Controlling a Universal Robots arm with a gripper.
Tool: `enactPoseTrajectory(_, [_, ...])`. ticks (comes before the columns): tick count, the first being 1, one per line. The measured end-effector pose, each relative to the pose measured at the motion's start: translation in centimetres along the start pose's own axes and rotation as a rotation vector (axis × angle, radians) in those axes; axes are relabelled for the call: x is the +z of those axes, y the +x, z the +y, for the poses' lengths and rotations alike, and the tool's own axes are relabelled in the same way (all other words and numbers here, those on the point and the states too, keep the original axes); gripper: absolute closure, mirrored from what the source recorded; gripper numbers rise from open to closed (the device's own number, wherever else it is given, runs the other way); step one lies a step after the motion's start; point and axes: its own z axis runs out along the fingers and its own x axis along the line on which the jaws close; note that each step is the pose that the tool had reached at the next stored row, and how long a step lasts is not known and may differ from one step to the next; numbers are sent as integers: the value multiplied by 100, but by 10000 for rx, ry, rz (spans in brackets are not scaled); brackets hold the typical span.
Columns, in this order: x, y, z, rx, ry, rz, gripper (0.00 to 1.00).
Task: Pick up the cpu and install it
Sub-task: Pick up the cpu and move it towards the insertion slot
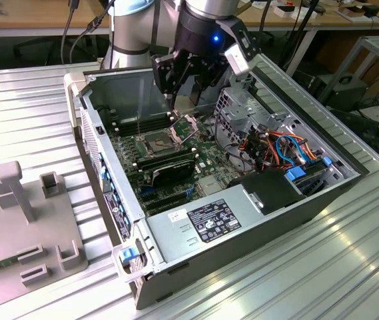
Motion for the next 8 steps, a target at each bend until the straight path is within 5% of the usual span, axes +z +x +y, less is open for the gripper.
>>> enactPoseTrajectory(8, [2,2,20,-1,0,0,45])
